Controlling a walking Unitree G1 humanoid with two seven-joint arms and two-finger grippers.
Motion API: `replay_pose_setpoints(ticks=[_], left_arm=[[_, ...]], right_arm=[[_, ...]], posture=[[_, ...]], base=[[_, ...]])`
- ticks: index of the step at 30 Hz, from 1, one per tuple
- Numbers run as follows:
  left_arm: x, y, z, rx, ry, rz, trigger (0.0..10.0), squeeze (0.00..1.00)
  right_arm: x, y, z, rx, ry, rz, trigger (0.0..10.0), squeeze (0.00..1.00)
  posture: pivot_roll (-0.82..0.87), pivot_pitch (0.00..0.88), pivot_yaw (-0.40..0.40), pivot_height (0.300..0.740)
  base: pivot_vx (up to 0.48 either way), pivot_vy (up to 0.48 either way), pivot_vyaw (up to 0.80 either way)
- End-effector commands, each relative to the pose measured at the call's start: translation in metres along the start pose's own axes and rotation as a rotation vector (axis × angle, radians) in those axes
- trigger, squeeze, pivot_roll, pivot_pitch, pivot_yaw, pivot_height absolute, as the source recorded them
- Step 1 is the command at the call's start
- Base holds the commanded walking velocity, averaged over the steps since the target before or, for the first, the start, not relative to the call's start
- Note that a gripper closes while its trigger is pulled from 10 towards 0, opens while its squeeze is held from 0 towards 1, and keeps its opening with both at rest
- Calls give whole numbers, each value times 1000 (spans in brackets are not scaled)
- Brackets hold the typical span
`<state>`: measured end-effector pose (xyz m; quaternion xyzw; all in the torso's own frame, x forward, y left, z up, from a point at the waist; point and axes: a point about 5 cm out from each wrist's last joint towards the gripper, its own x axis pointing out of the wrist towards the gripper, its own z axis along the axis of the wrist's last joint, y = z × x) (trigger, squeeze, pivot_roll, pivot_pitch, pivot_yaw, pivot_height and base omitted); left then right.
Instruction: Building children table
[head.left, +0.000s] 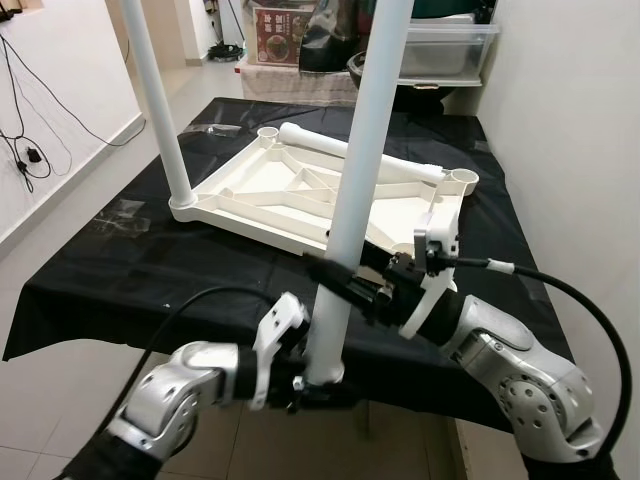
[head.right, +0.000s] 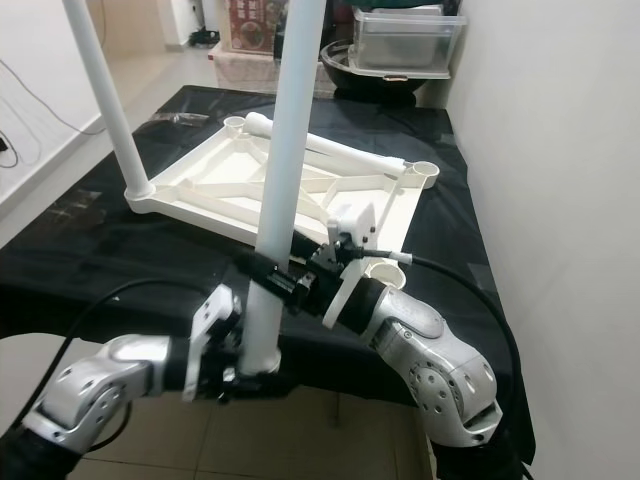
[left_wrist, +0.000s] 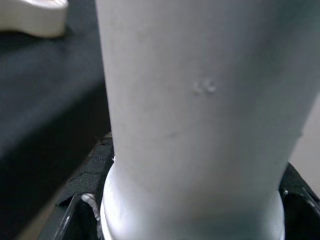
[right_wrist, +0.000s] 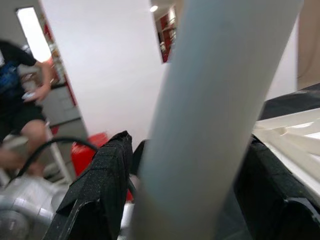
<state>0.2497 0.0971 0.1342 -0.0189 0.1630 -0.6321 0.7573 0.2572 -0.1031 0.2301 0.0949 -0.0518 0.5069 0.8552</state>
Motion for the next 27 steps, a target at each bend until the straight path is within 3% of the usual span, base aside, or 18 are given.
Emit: replay_pose_setpoints(ticks=[1,11,16,27], left_arm=[[-5,-7,-5,-14,34,-56,10000,0],[-13,-4,-10,22,92,-63,10000,0],[-5,0,-5,64,97,-61,10000,0],[4,-14,-15,45,112,-135,10000,0]], right_arm=[[0,7,-2,11,30,61,10000,0],[-1,9,-6,49,70,110,10000,0],[3,12,-5,94,54,136,10000,0],[13,16,-6,125,28,162,10000,0]], posture=[[171,27,-20,740],[167,28,-22,740],[165,29,-26,740],[162,34,-22,740]], base=[[0,0,0],[0,0,0],[0,0,0],[0,0,0]])
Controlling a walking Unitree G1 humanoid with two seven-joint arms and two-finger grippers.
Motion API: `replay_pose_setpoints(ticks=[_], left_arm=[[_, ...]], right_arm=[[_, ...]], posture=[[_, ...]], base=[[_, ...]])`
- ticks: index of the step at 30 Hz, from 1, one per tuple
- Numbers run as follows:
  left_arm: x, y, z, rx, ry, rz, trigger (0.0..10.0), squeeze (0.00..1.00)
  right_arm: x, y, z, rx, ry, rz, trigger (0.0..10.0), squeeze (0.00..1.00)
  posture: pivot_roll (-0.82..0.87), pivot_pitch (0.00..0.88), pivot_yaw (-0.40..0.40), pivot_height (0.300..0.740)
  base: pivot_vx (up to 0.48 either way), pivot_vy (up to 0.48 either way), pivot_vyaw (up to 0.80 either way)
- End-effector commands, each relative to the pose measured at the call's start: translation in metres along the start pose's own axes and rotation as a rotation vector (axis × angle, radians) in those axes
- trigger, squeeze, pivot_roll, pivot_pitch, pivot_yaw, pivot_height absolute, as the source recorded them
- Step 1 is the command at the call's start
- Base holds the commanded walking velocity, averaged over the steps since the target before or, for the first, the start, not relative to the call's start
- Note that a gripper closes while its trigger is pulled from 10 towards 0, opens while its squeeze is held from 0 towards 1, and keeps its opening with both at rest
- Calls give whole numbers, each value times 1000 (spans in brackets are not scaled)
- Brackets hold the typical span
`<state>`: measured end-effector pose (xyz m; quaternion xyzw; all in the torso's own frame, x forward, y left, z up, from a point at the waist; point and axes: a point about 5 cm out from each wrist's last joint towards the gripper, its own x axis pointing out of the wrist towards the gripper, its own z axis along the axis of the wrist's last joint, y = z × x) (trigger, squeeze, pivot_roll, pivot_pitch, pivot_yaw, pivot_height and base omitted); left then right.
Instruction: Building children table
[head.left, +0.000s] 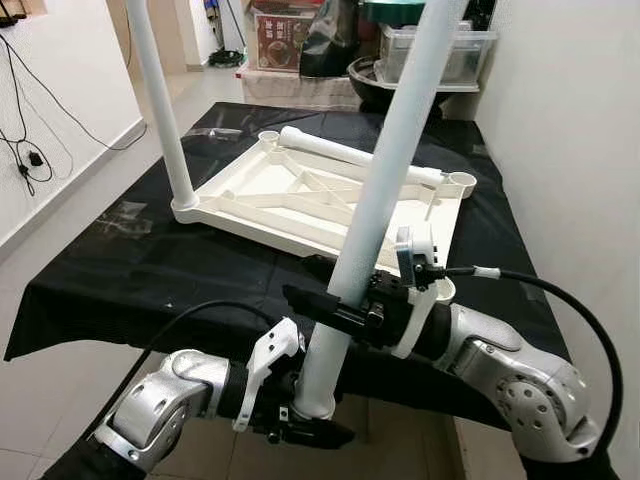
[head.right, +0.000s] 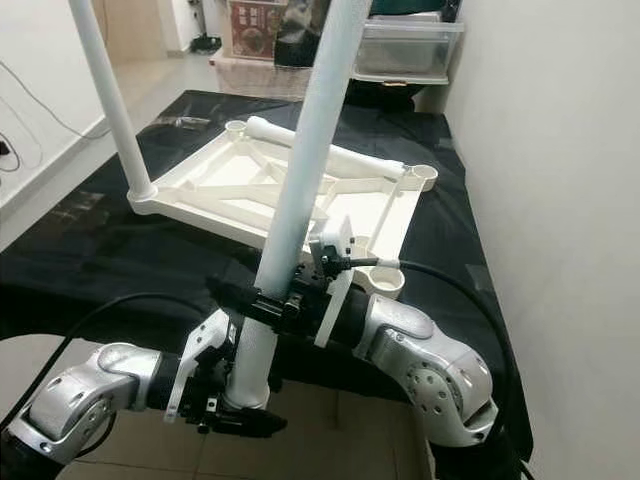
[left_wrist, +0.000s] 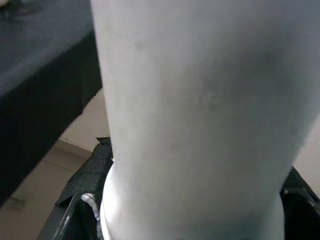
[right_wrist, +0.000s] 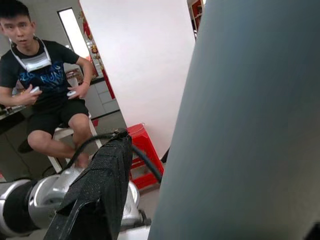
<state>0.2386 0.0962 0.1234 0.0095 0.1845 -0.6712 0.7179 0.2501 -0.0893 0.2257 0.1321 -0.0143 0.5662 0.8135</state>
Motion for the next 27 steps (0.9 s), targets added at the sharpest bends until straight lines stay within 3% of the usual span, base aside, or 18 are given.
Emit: replay_pose_setpoints(ticks=[1,12,27], left_arm=[[4,-6,-2,16,31,-40,10000,0],[-3,-10,-5,-47,22,-61,10000,0],[-7,-10,-10,-20,55,-68,10000,0]], right_arm=[[7,4,1,11,-7,33,10000,0],[8,11,-1,29,21,80,10000,0],[4,15,-9,36,79,117,10000,0]], posture=[[161,36,-23,740],[158,41,-19,740],[158,39,-19,740]], base=[[0,0,0],[0,0,0],[0,0,0]])
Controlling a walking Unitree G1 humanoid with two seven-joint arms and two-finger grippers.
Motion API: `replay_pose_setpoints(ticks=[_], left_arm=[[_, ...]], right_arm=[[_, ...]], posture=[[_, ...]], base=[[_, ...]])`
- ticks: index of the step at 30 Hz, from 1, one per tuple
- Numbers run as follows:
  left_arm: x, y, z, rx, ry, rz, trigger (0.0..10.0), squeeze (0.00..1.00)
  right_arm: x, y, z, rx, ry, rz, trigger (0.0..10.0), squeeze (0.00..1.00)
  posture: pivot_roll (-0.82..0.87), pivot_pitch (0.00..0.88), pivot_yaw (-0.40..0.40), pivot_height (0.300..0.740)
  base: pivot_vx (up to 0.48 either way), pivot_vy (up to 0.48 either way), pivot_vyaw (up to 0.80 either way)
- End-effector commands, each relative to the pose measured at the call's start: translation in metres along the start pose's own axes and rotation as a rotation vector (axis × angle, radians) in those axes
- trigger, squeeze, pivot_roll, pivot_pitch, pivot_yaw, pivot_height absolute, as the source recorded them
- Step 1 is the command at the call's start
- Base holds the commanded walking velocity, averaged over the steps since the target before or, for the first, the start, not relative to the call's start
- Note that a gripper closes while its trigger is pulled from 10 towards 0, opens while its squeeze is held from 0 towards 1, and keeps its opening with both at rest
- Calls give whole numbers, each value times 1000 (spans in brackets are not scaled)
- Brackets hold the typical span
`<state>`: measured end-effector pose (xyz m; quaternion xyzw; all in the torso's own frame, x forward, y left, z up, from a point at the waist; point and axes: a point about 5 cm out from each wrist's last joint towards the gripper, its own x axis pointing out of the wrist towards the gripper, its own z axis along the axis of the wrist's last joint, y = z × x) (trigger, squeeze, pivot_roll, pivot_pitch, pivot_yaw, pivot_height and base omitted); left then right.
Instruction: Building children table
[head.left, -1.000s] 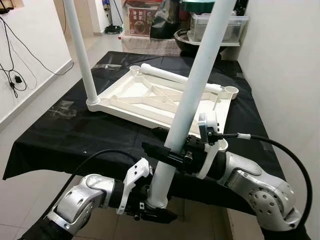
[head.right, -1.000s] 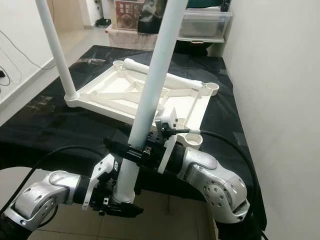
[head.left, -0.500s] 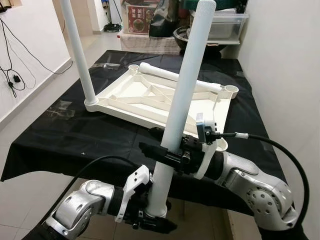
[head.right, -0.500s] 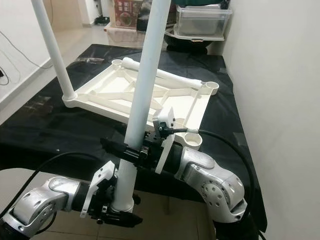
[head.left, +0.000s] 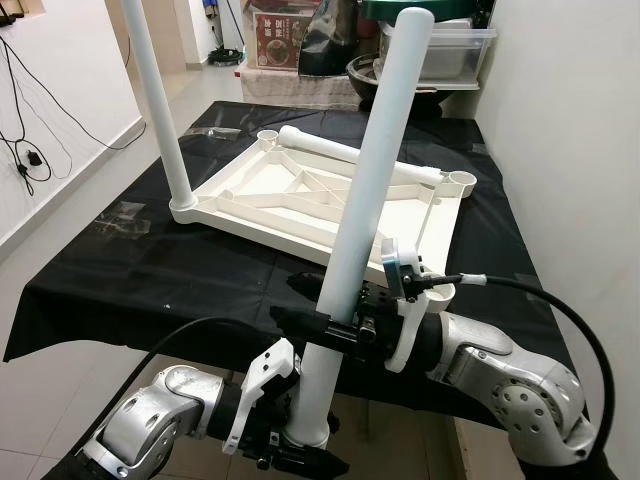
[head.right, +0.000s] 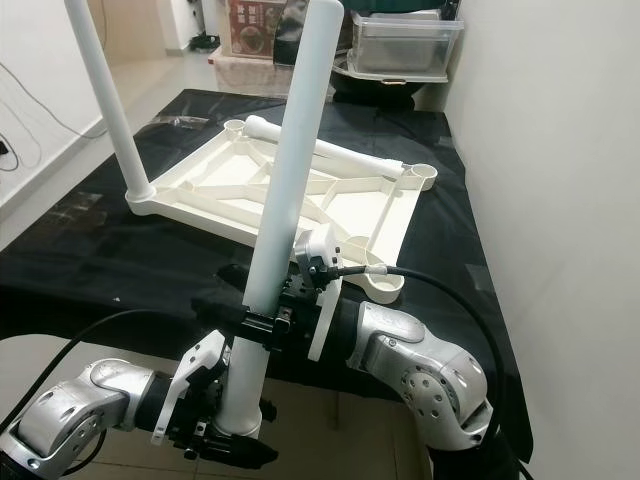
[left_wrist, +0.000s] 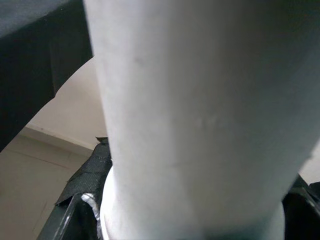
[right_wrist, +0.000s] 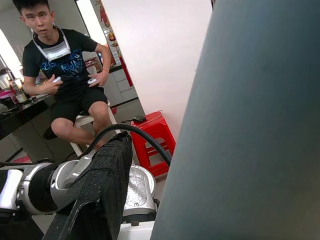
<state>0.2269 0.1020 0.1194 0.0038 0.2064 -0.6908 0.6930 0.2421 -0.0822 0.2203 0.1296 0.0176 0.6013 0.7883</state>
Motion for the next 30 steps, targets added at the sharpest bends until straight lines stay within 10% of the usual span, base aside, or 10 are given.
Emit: replay_pose_setpoints(ticks=[1,4,5,6,22,23,30], left_arm=[[-2,0,-1,12,25,-3,10000,0],[-1,1,-1,12,23,-2,10000,0],[-1,1,0,10,22,-2,10000,0],[-1,1,0,8,22,-3,10000,0],[0,7,-6,-23,49,63,10000,0],[1,9,-5,-34,26,90,10000,1000],[3,9,3,-18,-59,170,10000,1000]], right_arm=[[2,7,-1,-3,18,40,10000,0],[2,7,-1,-2,21,44,10000,0],[2,8,-1,-1,22,48,1843,0],[2,9,-1,0,23,53,0,0],[2,11,3,-1,13,74,0,0],[0,10,3,-3,8,66,0,0],[-18,-5,17,-49,-38,-44,0,0]], posture=[[157,39,-17,740],[155,39,-17,740],[155,39,-17,740],[155,39,-17,740],[153,33,-16,740],[154,25,-18,740],[156,3,-15,740]], base=[[0,0,0],[0,0,0],[0,0,0],[0,0,0],[0,0,0],[0,0,0],[0,0,0]])
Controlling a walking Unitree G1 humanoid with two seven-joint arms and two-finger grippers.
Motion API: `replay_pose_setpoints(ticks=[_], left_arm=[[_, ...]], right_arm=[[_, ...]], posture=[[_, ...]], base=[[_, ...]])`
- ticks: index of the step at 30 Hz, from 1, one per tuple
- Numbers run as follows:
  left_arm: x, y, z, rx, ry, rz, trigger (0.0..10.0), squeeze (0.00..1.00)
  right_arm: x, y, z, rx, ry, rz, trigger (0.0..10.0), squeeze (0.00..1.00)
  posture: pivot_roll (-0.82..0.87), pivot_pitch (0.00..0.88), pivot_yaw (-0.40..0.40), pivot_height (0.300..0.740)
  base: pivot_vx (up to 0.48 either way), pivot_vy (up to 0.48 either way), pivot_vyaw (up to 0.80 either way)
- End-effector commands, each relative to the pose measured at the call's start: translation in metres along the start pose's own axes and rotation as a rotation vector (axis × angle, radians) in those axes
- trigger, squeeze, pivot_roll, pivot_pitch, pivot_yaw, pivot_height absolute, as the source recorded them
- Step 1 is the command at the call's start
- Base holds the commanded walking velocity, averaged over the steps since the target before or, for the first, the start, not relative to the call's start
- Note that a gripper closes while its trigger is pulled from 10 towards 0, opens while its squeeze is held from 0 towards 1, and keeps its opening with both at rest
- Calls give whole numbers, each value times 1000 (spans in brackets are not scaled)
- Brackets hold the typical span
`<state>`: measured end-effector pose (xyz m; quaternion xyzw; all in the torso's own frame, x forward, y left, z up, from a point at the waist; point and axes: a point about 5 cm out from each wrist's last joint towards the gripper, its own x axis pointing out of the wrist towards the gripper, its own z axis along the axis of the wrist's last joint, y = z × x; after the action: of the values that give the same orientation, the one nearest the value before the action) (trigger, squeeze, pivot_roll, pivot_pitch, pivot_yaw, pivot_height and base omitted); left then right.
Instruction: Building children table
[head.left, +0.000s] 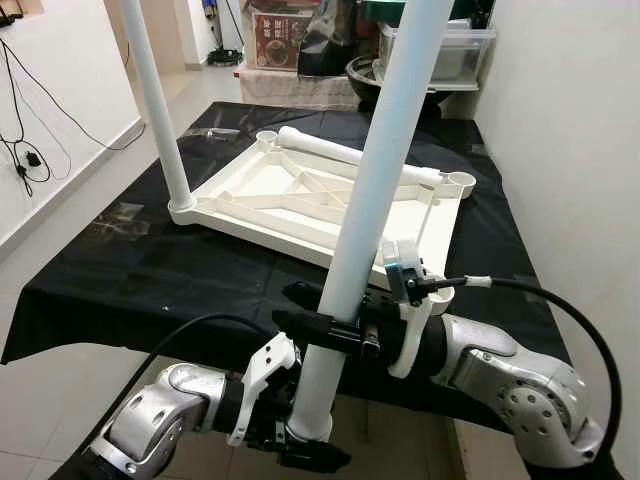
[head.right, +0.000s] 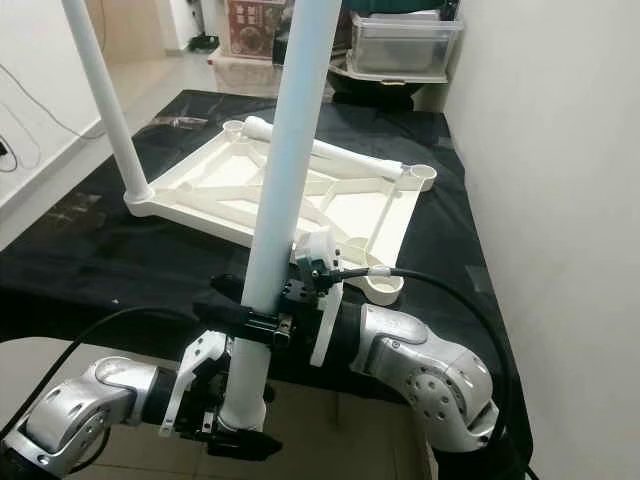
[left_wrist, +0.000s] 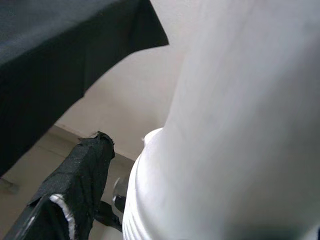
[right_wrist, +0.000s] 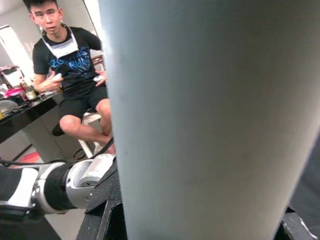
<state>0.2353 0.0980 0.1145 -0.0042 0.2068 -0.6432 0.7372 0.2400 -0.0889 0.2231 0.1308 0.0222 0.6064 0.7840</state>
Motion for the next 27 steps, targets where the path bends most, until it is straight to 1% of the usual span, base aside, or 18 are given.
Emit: replay_pose_setpoints(ticks=[1,2,4,5,6,7,8,9,10,12,13,14,16,18,19,20,21,27], left_arm=[[-2,0,4,13,-32,46,10000,1000],[-1,-1,5,15,-48,68,10000,1000],[-1,-1,5,15,-48,68,10000,1000],[0,-1,5,16,-57,84,10000,714],[0,-1,5,16,-57,84,10000,714],[1,1,8,17,-102,144,10000,0],[1,1,8,17,-102,144,10000,0],[3,6,11,27,-161,259,10000,0],[3,6,11,27,-161,259,10000,0],[2,15,18,-2,-285,472,10000,0],[1,18,21,-18,-326,541,10000,0],[1,18,21,-18,-326,541,10000,0],[0,20,24,-28,-358,608,10000,0],[0,20,24,-28,-358,608,10000,0],[0,21,26,-26,-367,625,10000,0],[0,21,26,-26,-367,625,10000,0],[-1,22,26,-20,-366,651,10000,0],[-4,26,26,-8,-368,683,10000,0]], right_arm=[[-11,-6,14,-57,-45,-56,0,0],[-20,-14,21,-83,-67,-111,0,0],[-20,-14,21,-83,-67,-111,0,0],[-26,-19,26,-108,-84,-158,0,0],[-26,-19,26,-108,-84,-158,0,0],[-40,-38,41,-169,-136,-317,0,0],[-40,-38,41,-169,-136,-317,0,0],[-55,-57,55,-221,-192,-492,0,0],[-55,-57,55,-221,-192,-492,0,0],[-78,-81,71,-306,-300,-797,0,0],[-82,-87,71,-332,-331,-904,0,0],[-82,-87,71,-332,-331,-904,0,0],[-82,-90,66,-363,-352,-998,0,0],[-82,-90,66,-363,-352,-998,0,0],[-79,-90,61,-374,-339,-1016,9176,0],[-79,-90,61,-374,-339,-1016,9176,0],[-75,-90,57,-377,-329,-1018,10000,0],[-66,-88,50,-366,-323,-990,10000,0]], posture=[[156,3,-15,740],[155,0,-17,740],[155,0,-17,740],[155,0,-17,740],[155,0,-17,740],[156,0,-18,740],[156,0,-18,740],[155,0,-16,740],[155,0,-16,740],[154,0,-18,740],[154,0,-18,740],[154,0,-18,740],[161,0,-21,740],[161,0,-21,740],[170,0,-23,740],[170,0,-23,740],[171,0,-25,740],[172,0,-26,740]], base=[[0,0,0],[0,0,0],[0,0,0],[0,0,0],[0,0,0],[0,0,0],[0,0,0],[0,0,0],[0,0,0],[0,0,0],[0,0,0],[0,0,0],[0,0,0],[0,0,0],[0,0,0],[0,0,0],[0,0,0],[308,0,0]])
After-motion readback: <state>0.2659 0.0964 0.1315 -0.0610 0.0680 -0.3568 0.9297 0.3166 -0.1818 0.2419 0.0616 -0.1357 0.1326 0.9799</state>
